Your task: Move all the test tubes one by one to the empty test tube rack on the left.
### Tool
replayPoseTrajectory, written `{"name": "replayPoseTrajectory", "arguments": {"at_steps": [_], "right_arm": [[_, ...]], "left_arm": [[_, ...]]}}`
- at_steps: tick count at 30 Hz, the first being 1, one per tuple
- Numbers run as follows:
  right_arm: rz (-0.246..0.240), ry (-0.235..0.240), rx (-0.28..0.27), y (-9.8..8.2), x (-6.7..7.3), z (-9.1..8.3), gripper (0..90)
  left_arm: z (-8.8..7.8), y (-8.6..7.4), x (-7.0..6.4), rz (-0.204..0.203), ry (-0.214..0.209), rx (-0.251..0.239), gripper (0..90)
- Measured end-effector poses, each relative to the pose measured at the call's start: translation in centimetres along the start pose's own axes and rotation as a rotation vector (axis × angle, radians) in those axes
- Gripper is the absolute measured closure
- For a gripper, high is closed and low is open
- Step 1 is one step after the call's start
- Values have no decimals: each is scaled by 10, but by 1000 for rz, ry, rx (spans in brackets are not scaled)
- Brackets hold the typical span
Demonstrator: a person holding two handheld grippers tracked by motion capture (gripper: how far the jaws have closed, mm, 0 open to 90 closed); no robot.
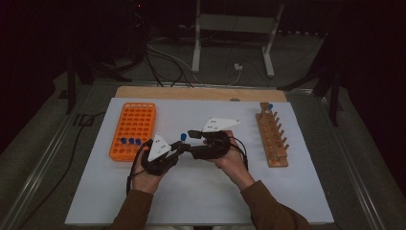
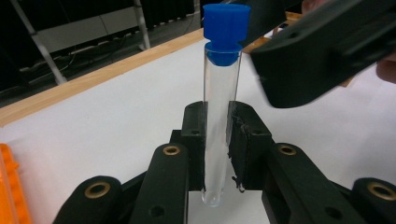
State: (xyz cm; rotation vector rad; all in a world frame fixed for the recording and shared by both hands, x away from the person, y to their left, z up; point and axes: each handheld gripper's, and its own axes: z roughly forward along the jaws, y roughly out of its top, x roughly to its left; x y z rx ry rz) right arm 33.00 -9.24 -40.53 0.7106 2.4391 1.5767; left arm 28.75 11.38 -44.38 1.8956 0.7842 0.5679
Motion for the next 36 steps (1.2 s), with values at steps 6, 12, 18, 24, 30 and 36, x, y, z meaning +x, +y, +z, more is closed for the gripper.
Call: {"name": "replayPoseTrajectory", "arguments": {"at_steps": [6,12,18,24,30,36], "right_arm": [[14,-41,-5,-1,-2,-3,229],[31,-83,-3,-5,-6,-6,99],[58,-101,-9,-9,-12,-11,24],[65,-123,-8,-12,-16,-14,13],[79,-140,-12,-15,-20,-18,1],[92,-148,-16,-17,-24,-21,0]], "left_arm": [[-3,0,3,-9,10,-6,776],[-7,-3,6,-22,16,-4,775],[-15,-6,12,-39,24,-7,775],[-24,-10,20,-64,34,-18,776],[-37,-16,31,-91,51,-34,776],[-52,-22,41,-106,70,-50,776]]}}
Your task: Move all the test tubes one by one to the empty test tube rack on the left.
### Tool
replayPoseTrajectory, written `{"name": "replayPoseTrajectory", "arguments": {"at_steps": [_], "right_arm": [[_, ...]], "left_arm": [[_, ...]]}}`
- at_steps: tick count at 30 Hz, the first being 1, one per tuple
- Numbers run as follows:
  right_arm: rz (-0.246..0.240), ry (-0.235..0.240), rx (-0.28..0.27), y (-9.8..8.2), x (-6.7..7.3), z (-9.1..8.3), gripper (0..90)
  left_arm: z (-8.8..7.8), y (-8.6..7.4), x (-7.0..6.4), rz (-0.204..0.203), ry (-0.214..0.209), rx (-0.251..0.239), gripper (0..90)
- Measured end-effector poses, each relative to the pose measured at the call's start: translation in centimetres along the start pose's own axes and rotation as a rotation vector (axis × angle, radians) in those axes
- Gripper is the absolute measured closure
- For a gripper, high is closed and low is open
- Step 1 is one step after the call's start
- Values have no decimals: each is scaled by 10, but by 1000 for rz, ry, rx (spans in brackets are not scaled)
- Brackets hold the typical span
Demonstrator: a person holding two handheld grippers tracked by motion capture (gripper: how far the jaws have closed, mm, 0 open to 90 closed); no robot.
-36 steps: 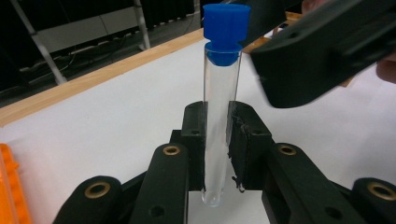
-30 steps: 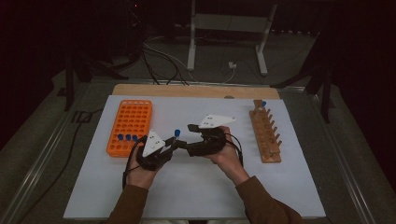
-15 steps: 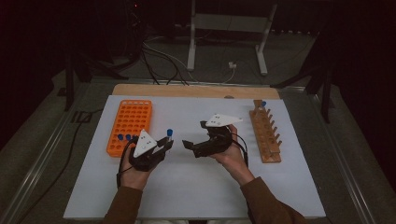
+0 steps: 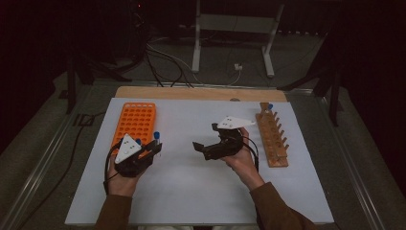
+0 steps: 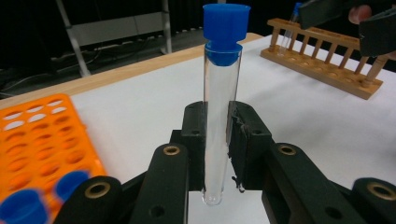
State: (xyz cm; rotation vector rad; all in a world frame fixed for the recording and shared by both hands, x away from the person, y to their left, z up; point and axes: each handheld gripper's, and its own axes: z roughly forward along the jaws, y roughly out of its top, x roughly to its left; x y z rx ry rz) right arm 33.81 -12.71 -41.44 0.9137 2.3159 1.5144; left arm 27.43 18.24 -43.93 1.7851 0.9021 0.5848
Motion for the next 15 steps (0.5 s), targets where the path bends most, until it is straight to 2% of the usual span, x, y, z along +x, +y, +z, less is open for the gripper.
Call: {"name": "replayPoseTrajectory", "arguments": {"at_steps": [6,15], "right_arm": [[14,-5,-8,-1,-5,-3,1],[19,-21,-4,-3,-8,-6,1]], "left_arm": [[-15,-2,12,-18,17,-27,776],[-38,-10,28,-21,42,-50,776]]}}
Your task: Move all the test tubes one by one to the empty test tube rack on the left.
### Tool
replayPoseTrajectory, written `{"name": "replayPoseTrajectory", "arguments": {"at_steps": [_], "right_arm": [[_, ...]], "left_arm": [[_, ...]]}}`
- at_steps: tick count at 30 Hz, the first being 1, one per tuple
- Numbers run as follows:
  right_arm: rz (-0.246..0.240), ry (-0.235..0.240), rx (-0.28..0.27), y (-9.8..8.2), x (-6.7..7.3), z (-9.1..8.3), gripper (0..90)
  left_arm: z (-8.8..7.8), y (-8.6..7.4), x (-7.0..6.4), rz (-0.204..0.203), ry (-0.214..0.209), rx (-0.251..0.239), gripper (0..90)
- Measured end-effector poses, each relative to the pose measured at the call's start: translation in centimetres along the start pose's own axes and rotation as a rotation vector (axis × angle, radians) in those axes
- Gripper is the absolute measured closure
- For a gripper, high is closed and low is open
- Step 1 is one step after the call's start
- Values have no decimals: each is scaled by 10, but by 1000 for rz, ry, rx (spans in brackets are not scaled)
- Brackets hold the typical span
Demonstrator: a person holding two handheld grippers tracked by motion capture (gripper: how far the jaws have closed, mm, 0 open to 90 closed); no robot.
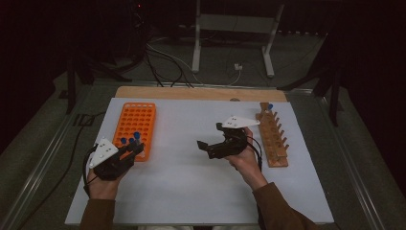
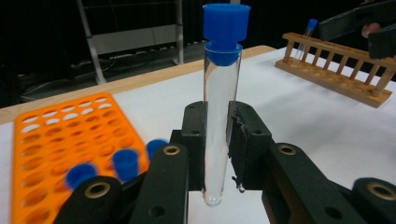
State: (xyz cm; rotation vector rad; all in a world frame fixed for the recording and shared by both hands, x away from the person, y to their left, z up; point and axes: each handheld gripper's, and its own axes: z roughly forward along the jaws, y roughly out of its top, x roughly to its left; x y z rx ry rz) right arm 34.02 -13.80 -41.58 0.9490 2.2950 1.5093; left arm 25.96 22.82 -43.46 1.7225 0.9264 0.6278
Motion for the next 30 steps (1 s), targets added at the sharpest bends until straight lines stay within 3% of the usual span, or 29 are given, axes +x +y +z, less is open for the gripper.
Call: {"name": "replayPoseTrajectory", "arguments": {"at_steps": [14,22,30], "right_arm": [[4,5,-3,-1,0,0,1],[-1,6,-1,-2,0,1,1],[-3,11,-1,-3,1,2,1]], "left_arm": [[-29,-14,31,-40,99,-26,775],[-27,-24,49,-75,172,-7,775],[-15,-29,55,-89,207,18,775]]}}
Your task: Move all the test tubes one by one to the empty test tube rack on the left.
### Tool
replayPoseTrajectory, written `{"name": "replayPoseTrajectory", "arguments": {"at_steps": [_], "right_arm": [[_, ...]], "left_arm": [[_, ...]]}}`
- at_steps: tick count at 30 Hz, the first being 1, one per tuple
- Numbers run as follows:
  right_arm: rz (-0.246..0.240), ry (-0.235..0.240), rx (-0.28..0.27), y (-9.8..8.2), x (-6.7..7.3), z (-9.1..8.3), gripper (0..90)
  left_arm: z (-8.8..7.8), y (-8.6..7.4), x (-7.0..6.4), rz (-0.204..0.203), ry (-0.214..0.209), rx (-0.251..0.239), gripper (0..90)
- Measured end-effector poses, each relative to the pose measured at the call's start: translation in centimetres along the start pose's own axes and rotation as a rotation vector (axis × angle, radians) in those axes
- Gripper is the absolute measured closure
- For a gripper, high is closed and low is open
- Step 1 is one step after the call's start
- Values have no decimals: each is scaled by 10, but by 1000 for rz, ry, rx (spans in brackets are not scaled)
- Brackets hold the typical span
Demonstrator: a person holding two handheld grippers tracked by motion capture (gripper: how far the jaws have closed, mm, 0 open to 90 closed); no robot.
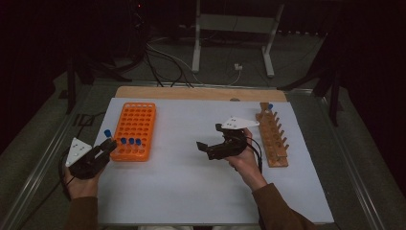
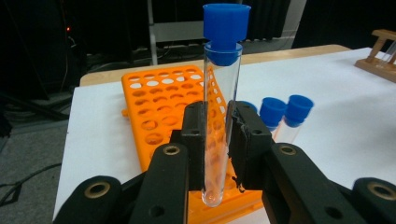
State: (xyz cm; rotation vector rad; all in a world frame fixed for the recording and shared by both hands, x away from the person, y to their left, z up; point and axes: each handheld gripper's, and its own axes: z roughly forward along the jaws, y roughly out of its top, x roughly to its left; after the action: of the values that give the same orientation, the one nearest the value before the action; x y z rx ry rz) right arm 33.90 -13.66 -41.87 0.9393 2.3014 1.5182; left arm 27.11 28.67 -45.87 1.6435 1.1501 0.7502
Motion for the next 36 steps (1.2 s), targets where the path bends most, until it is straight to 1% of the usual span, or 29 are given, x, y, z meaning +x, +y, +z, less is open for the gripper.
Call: {"name": "replayPoseTrajectory", "arguments": {"at_steps": [11,18,25,27,29,36], "right_arm": [[0,5,-1,-2,-1,-1,2],[-5,12,1,-3,0,0,2],[-5,15,2,-5,0,1,2],[-5,16,2,-5,0,1,2],[-6,17,3,-5,0,1,2],[-6,19,9,-6,0,1,2]], "left_arm": [[14,-2,1,8,12,29,774],[22,-4,0,30,14,68,774],[27,-10,0,49,18,124,774],[29,-13,0,42,21,137,774],[31,-15,0,46,21,156,773],[32,-19,1,32,22,166,775]]}}
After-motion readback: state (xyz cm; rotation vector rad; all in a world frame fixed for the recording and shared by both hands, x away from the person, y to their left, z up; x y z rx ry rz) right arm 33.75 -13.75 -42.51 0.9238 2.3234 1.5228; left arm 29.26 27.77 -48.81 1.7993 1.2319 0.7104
